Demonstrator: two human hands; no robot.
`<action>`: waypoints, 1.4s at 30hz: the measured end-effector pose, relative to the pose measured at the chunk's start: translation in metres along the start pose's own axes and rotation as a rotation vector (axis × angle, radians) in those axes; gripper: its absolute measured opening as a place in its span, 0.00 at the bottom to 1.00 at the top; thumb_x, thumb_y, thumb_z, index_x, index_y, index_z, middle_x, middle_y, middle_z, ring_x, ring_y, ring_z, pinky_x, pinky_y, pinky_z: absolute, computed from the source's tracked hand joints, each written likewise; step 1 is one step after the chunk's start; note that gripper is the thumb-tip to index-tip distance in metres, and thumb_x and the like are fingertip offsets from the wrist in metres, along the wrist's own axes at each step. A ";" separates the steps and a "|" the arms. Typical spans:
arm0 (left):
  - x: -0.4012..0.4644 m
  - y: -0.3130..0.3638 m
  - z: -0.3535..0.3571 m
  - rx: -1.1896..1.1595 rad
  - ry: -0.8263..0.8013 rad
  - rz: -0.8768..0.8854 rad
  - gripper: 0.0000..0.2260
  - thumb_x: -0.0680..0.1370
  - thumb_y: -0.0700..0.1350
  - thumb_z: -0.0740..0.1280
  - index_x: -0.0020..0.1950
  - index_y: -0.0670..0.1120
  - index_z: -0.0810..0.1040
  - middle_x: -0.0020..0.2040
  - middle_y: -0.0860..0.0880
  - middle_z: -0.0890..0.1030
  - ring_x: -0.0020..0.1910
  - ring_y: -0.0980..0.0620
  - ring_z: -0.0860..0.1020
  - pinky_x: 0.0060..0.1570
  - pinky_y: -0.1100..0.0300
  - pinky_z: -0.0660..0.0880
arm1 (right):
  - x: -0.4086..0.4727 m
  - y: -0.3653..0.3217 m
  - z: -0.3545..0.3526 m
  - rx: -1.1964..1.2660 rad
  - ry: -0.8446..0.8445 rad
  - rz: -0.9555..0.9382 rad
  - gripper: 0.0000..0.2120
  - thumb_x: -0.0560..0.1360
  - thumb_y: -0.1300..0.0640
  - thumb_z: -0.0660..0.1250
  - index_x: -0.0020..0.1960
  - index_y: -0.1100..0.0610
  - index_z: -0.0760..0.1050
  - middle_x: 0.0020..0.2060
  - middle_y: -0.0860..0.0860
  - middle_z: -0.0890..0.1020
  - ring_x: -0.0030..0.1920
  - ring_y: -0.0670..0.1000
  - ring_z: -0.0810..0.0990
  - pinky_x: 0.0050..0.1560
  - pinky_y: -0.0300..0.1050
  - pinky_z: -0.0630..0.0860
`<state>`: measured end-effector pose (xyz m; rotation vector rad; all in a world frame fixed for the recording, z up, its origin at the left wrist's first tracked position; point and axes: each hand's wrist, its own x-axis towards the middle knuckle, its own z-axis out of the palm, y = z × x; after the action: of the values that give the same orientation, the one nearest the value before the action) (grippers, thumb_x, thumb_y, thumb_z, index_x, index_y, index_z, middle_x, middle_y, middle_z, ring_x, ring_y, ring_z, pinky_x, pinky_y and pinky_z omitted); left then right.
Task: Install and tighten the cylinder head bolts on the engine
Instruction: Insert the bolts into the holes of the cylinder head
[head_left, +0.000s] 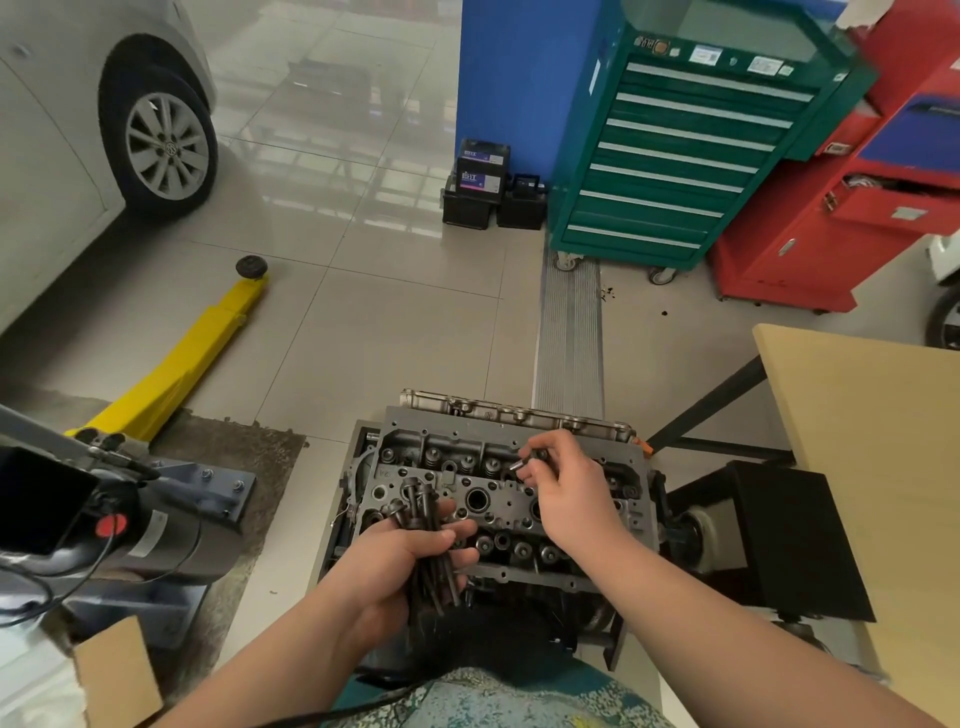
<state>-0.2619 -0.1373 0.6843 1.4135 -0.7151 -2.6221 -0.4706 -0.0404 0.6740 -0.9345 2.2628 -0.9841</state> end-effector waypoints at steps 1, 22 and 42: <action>0.000 0.000 0.000 0.002 0.001 0.003 0.18 0.80 0.30 0.65 0.68 0.43 0.78 0.60 0.40 0.86 0.52 0.39 0.87 0.43 0.47 0.83 | 0.000 0.000 -0.001 0.017 0.019 -0.017 0.13 0.83 0.58 0.62 0.53 0.39 0.72 0.46 0.43 0.84 0.49 0.40 0.83 0.51 0.38 0.79; -0.005 -0.008 -0.001 0.016 -0.027 0.023 0.18 0.80 0.30 0.65 0.68 0.42 0.79 0.59 0.40 0.86 0.54 0.38 0.86 0.42 0.49 0.84 | 0.001 0.005 0.007 -0.648 -0.096 -0.145 0.23 0.85 0.47 0.57 0.79 0.49 0.65 0.81 0.49 0.57 0.80 0.55 0.53 0.78 0.59 0.56; -0.006 -0.005 -0.004 -0.114 -0.046 0.081 0.16 0.76 0.35 0.70 0.64 0.37 0.81 0.59 0.34 0.85 0.52 0.38 0.87 0.44 0.49 0.86 | -0.007 -0.057 0.009 0.316 -0.372 0.204 0.12 0.83 0.45 0.65 0.50 0.50 0.84 0.41 0.45 0.87 0.36 0.41 0.82 0.43 0.44 0.75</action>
<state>-0.2544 -0.1323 0.6846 1.2712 -0.6037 -2.5954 -0.4382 -0.0678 0.7141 -0.6699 1.7887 -0.9502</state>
